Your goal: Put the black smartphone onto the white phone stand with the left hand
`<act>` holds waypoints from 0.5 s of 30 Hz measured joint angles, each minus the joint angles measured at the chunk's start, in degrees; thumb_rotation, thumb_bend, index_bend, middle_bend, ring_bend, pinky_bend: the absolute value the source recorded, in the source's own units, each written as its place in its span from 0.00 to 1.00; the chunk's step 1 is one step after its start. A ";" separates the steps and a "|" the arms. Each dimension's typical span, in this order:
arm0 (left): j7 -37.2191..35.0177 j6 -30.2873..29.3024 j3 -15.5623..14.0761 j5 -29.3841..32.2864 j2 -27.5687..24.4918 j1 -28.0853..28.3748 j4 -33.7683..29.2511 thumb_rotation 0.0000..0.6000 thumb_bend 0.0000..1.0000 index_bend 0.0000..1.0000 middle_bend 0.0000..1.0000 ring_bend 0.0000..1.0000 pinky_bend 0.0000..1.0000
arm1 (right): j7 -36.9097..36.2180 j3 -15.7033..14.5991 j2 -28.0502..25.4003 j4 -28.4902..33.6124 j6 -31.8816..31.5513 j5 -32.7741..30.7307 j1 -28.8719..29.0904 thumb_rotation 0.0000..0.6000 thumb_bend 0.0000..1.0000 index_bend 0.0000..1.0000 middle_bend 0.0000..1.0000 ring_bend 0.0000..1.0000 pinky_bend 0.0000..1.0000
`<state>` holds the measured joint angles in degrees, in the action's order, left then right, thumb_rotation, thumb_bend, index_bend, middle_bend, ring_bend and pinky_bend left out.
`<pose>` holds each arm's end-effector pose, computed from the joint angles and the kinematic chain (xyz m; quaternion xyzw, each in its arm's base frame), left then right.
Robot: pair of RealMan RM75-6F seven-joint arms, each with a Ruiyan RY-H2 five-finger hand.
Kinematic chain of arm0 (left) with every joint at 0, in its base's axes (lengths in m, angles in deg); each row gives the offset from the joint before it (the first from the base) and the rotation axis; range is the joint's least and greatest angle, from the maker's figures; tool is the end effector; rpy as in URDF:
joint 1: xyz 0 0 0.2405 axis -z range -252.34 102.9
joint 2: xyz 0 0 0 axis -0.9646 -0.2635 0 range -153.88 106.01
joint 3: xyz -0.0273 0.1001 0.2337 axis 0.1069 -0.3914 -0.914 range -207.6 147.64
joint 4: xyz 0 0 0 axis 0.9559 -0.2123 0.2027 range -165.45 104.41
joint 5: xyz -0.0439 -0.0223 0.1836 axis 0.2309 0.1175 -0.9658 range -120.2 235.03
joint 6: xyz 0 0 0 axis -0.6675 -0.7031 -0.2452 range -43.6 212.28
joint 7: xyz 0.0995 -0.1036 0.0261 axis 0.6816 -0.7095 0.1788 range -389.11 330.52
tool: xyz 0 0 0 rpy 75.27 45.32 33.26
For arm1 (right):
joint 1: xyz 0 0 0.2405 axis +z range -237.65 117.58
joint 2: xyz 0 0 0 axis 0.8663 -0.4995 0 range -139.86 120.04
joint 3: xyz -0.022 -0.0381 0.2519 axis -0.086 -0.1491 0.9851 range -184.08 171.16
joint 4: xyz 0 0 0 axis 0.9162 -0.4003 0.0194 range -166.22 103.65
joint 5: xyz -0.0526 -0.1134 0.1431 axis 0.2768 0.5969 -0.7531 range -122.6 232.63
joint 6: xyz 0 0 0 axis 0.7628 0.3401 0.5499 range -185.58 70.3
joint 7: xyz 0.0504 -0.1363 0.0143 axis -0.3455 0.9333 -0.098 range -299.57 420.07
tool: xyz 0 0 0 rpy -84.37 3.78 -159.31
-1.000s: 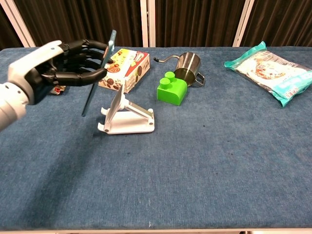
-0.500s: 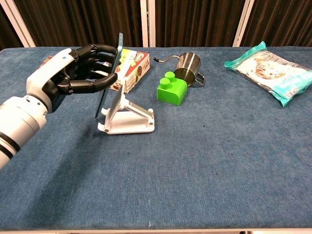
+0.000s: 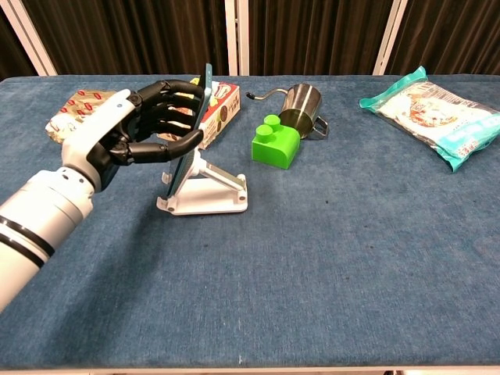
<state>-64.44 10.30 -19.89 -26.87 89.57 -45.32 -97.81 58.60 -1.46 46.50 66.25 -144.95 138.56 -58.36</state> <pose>-0.1379 0.2772 -0.0665 -0.4447 -0.6017 -0.6366 0.1867 -0.3020 -0.1704 0.2235 0.5600 -0.3830 0.3872 0.6243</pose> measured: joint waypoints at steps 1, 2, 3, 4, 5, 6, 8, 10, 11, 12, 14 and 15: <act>-0.05 -0.12 -0.02 -0.06 0.16 0.00 0.32 1.00 0.21 0.39 0.47 0.29 0.25 | 0.03 -0.01 0.00 0.02 0.06 -0.02 0.01 1.00 0.15 0.00 0.03 0.00 0.07; -0.05 -0.30 -0.09 -0.20 0.35 0.01 0.78 1.00 0.21 0.39 0.47 0.29 0.25 | 0.05 -0.01 0.01 0.02 0.12 -0.05 0.02 1.00 0.15 0.00 0.03 0.00 0.07; -0.04 -0.42 -0.16 -0.30 0.49 0.00 1.14 1.00 0.21 0.39 0.47 0.29 0.25 | 0.06 0.01 0.04 0.03 0.15 -0.05 0.04 1.00 0.15 0.00 0.03 0.00 0.07; -0.03 -0.52 -0.23 -0.38 0.65 0.00 1.49 1.00 0.21 0.39 0.47 0.29 0.25 | 0.07 0.03 0.06 0.02 0.14 -0.04 0.04 1.00 0.15 0.00 0.03 0.00 0.07; -0.04 -0.57 -0.35 -0.47 0.83 0.01 1.93 1.00 0.21 0.39 0.47 0.29 0.24 | 0.07 0.04 0.07 0.02 0.14 -0.04 0.05 1.00 0.15 0.00 0.03 0.00 0.07; -0.03 -0.54 -0.47 -0.52 0.93 0.01 2.22 1.00 0.21 0.39 0.46 0.29 0.22 | 0.13 0.07 0.10 0.00 0.13 -0.06 0.05 1.00 0.15 0.00 0.03 0.00 0.07; 0.08 -0.48 -0.73 -0.60 1.09 -0.01 2.77 1.00 0.20 0.39 0.42 0.26 0.18 | 0.30 0.10 0.18 -0.07 0.12 -0.13 0.05 1.00 0.15 0.00 0.03 0.00 0.07; 0.21 -0.52 -0.92 -0.67 1.21 -0.08 3.16 1.00 0.20 0.39 0.39 0.24 0.16 | 0.18 0.12 0.21 -0.08 0.25 -0.20 0.07 1.00 0.15 0.00 0.03 0.00 0.07; 0.22 -0.56 -1.05 -0.69 1.28 -0.15 3.37 1.00 0.19 0.39 0.39 0.24 0.16 | 0.18 0.13 0.22 -0.10 0.29 -0.22 0.08 1.00 0.15 0.00 0.03 0.00 0.07; 0.21 -0.50 -1.15 -0.68 1.31 -0.19 3.45 1.00 0.19 0.39 0.39 0.24 0.16 | 0.20 0.17 0.26 -0.14 0.29 -0.22 0.11 1.00 0.15 0.00 0.03 0.00 0.07; 0.12 -0.39 -1.25 -0.64 1.36 -0.25 3.50 1.00 0.18 0.38 0.39 0.24 0.16 | 0.14 0.19 0.31 -0.14 0.32 -0.18 0.14 1.00 0.15 0.00 0.03 0.00 0.07; 0.10 -0.45 -1.29 -0.68 1.41 -0.27 3.54 1.00 0.18 0.37 0.39 0.24 0.16 | 0.17 0.20 0.33 -0.17 0.35 -0.17 0.16 1.00 0.15 0.00 0.03 0.00 0.07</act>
<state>-64.34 9.85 -21.18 -27.55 90.99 -45.60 -94.27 58.77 -1.26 46.83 66.08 -144.61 138.39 -58.20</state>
